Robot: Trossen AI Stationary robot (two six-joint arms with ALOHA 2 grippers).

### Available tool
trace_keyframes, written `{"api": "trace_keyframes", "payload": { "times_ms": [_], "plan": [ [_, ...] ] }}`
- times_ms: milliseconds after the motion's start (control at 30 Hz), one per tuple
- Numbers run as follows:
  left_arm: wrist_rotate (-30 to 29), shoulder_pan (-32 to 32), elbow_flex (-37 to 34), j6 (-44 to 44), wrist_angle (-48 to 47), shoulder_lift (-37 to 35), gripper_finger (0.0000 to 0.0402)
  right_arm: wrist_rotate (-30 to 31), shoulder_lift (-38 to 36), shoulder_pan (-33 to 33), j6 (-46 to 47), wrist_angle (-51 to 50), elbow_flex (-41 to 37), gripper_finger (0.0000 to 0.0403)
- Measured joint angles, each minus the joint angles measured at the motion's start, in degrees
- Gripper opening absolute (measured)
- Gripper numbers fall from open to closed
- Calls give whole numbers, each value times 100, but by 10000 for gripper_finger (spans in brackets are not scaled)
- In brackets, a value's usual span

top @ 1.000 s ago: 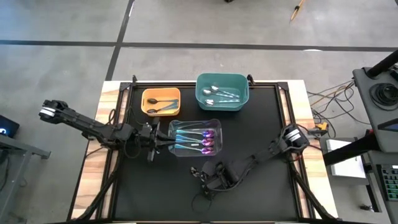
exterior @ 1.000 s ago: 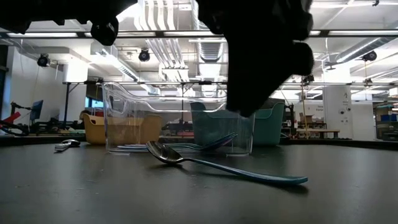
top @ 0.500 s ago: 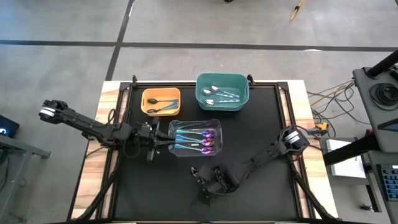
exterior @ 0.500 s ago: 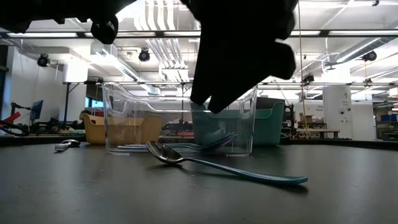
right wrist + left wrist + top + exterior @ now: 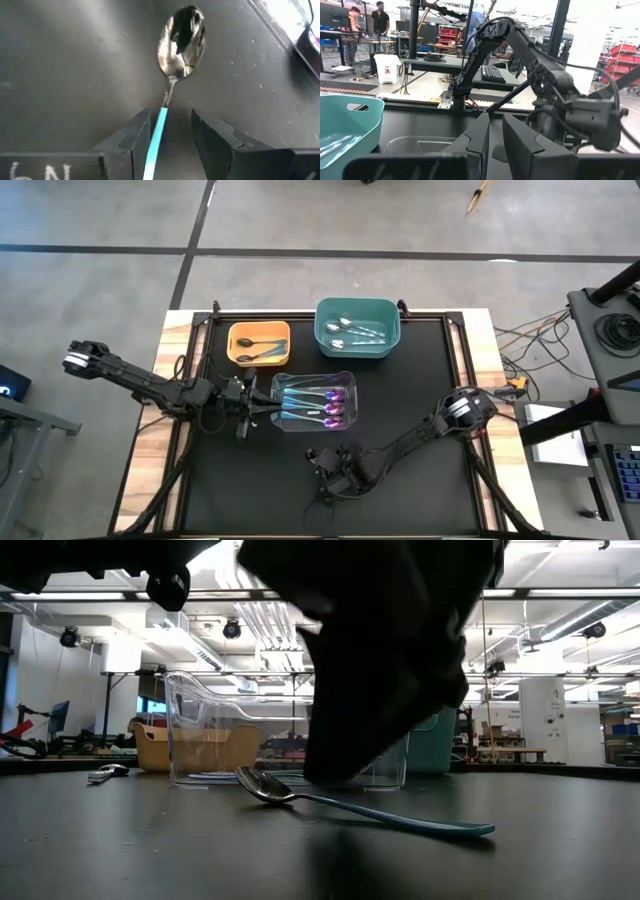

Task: Sort silverware by color (type)
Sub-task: Put the blue spoon into the yellow bin

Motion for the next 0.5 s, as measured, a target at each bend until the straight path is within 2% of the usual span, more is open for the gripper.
{"api": "trace_keyframes", "payload": {
  "times_ms": [500],
  "plan": [
    [0, 0, 0, 0, -13, 4, 37, 265, 310, 20, -122, 3, 12, 134]
  ]
}}
